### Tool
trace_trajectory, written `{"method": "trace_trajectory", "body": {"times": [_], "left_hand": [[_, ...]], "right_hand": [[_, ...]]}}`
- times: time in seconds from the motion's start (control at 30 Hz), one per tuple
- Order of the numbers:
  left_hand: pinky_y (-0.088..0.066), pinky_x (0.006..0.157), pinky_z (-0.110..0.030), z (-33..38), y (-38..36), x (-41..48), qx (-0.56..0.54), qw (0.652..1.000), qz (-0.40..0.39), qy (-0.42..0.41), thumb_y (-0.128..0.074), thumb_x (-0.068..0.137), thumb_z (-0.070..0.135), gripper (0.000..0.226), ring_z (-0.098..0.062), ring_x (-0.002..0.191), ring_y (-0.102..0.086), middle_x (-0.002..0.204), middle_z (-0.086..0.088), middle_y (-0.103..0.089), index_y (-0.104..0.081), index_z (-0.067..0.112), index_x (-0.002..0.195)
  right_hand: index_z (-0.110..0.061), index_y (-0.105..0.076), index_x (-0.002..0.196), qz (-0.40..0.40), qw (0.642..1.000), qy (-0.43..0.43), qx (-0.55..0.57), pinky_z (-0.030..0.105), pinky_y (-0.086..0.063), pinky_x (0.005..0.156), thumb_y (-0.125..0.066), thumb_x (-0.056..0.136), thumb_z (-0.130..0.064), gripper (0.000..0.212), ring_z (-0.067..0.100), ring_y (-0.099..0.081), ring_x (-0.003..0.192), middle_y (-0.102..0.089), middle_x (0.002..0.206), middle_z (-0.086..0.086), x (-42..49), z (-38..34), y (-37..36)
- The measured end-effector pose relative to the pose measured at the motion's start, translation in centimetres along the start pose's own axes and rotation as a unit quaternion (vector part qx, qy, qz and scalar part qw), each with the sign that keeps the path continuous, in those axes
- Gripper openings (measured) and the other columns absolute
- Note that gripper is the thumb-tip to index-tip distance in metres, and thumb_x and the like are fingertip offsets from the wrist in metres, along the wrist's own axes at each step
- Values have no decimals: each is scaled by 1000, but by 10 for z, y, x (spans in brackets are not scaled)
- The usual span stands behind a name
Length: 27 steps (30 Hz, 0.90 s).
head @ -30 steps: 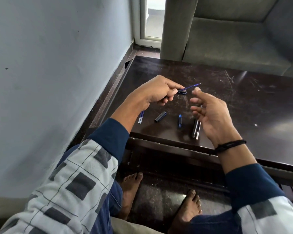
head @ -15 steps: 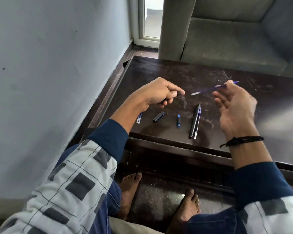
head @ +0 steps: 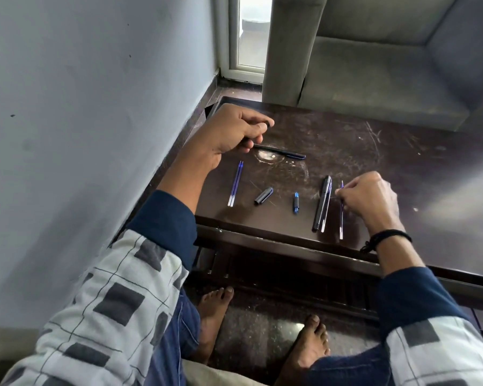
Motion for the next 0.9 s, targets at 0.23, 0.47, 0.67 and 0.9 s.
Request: {"method": "trace_trajectory", "body": {"times": [0.23, 0.47, 0.67, 0.9], "left_hand": [[-51, 57, -18, -7, 18, -5, 7, 1000, 10, 18, -63, 97, 8, 20, -5, 55, -54, 76, -4, -67, -75, 12, 112], [-50, 56, -17, -5, 47, -8, -3, 999, 40, 13, -62, 97, 8, 20, -4, 53, -53, 74, -2, -66, -75, 10, 112], [-50, 55, -18, -6, 55, -11, -6, 999, 44, 6, -62, 97, 8, 20, -4, 53, -52, 73, -2, -65, -76, 11, 111], [-53, 60, -19, -6, 55, -10, -1, 999, 41, 2, -62, 97, 8, 20, -3, 54, -55, 72, 1, -67, -76, 14, 109]], "right_hand": [[-21, -80, 93, 20, 999, 16, -20, 35, -52, 79, -70, 85, -36, 20, 35, -70, 94, -77, 93, 10, -8, -10, 0], [-27, -78, 102, 6, 971, 236, 22, 28, -45, 77, -69, 92, -32, 14, 16, -66, 89, -71, 92, -7, -76, -117, -18], [-29, -71, 128, -68, 907, 409, -76, 39, -53, 76, -58, 100, -23, 31, 28, -68, 96, -63, 108, -3, -139, -164, -86], [-35, -64, 136, -85, 892, 421, -140, 39, -51, 65, -49, 101, -18, 42, 27, -67, 91, -58, 107, -5, -147, -155, -105]]}}
Point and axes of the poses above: each hand's wrist, its own x-axis towards the middle knuckle, its own y-axis out of the back of the hand, z = x × y, the point moved 10 cm from there along x, towards the middle knuckle
